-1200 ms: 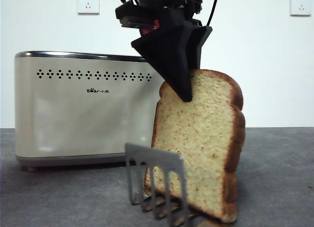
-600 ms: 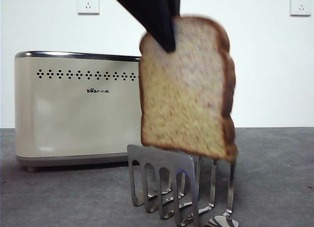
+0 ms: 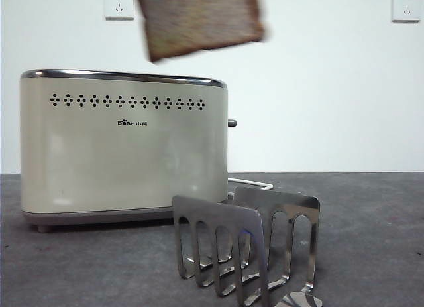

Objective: Pick up a slice of bread from the rack,put the bread on the toaster,press the button

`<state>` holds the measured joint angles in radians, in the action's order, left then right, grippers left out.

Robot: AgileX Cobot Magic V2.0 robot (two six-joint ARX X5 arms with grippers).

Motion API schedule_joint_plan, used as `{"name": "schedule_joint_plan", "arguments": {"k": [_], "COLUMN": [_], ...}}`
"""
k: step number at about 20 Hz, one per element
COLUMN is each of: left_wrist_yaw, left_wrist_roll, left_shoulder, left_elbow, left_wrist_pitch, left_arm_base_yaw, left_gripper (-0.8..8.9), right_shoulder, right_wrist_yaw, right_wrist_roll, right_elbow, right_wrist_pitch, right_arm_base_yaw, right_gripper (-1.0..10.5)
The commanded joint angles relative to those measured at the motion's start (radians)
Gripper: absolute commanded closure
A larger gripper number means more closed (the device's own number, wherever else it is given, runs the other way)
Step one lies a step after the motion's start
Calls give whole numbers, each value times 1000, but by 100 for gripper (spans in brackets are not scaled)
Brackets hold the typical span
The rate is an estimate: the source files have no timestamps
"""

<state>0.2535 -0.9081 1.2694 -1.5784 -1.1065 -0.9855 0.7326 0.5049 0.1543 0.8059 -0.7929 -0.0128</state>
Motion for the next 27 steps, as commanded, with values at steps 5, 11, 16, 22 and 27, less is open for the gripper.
{"name": "schedule_joint_plan", "arguments": {"k": [5, 11, 16, 22, 27], "left_wrist_yaw": [108, 8, 10, -34, -46], "left_wrist_roll": [231, 410, 435, 462, 433], "left_shoulder": [-19, 90, 189, 266, 312], "left_elbow": [-43, -330, -463, -463, -462], "left_wrist_pitch": [-61, -151, -211, -214, -215], "left_arm_base_yaw": [75, 171, 221, 312, 333], "left_gripper": [823, 823, 823, 823, 823], "right_shoulder": [23, 43, 56, 57, 57], "right_wrist_yaw": [4, 4, 5, 5, 5], "right_wrist_roll": [7, 8, 7, 7, 7], "right_elbow": [6, 6, 6, 6, 6], "right_wrist_pitch": [-24, -24, -27, -27, -26], "right_arm_base_yaw": [0, 0, 0, 0, 0], "right_gripper": [947, 947, 947, 947, 947]}}
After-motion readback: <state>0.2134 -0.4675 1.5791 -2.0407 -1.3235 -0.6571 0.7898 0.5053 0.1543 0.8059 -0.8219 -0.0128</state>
